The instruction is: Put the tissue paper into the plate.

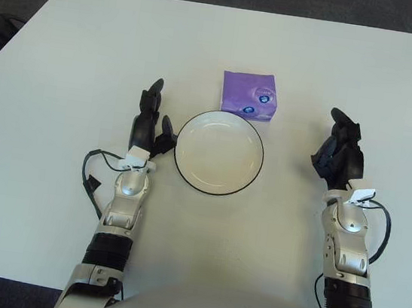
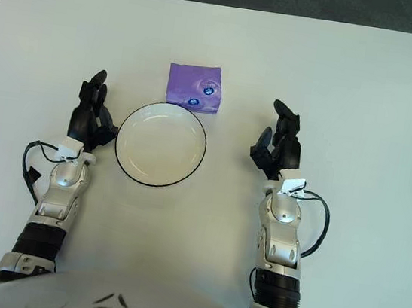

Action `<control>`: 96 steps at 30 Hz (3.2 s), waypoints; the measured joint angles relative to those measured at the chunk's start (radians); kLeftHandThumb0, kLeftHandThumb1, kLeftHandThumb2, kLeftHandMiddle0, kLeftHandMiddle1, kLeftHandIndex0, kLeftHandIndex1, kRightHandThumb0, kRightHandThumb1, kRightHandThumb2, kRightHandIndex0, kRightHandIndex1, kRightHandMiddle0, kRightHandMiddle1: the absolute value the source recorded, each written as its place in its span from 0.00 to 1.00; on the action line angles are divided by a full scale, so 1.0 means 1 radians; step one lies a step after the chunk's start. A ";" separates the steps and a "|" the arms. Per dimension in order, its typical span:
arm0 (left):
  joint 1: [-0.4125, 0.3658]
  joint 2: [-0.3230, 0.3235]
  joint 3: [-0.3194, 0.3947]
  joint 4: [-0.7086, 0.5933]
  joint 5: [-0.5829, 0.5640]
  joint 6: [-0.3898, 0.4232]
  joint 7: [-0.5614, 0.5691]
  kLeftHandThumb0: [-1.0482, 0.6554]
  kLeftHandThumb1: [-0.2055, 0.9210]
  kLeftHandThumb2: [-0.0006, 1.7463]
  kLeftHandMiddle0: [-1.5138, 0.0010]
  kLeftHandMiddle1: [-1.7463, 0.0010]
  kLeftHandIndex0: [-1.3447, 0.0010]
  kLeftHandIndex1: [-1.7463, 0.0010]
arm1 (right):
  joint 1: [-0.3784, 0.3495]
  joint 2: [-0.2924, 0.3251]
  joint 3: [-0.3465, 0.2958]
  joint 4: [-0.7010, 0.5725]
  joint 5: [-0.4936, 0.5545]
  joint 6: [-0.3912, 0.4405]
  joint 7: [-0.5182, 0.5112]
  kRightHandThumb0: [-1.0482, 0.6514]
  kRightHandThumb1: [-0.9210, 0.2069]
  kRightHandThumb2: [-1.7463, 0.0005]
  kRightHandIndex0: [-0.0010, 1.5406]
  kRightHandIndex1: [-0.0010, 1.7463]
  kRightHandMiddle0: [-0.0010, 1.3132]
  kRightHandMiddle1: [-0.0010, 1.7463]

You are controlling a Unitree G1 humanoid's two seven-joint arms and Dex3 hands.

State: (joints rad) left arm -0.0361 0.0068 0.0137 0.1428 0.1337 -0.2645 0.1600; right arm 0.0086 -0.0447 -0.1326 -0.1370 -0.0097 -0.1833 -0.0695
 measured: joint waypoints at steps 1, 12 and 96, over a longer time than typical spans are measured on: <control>0.000 0.000 0.000 0.001 0.000 -0.002 0.000 0.13 1.00 0.57 0.87 1.00 1.00 0.71 | -0.006 -0.002 -0.002 -0.005 0.001 -0.004 0.002 0.30 0.00 0.44 0.21 0.01 0.00 0.40; -0.019 -0.002 0.005 0.027 -0.004 -0.016 0.000 0.13 1.00 0.57 0.88 1.00 1.00 0.72 | -0.198 -0.067 -0.050 -0.050 -0.047 -0.001 -0.035 0.29 0.00 0.46 0.20 0.00 0.00 0.43; -0.052 -0.015 -0.012 0.028 0.015 0.062 0.030 0.13 1.00 0.57 0.87 1.00 1.00 0.72 | -0.834 -0.484 0.459 0.435 -0.733 -0.239 0.115 0.00 0.00 0.89 0.00 0.00 0.00 0.00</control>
State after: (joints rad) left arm -0.0880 -0.0077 0.0021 0.1707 0.1491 -0.2025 0.1895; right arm -0.8253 -0.5284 0.3261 0.2982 -0.7426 -0.4226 0.0454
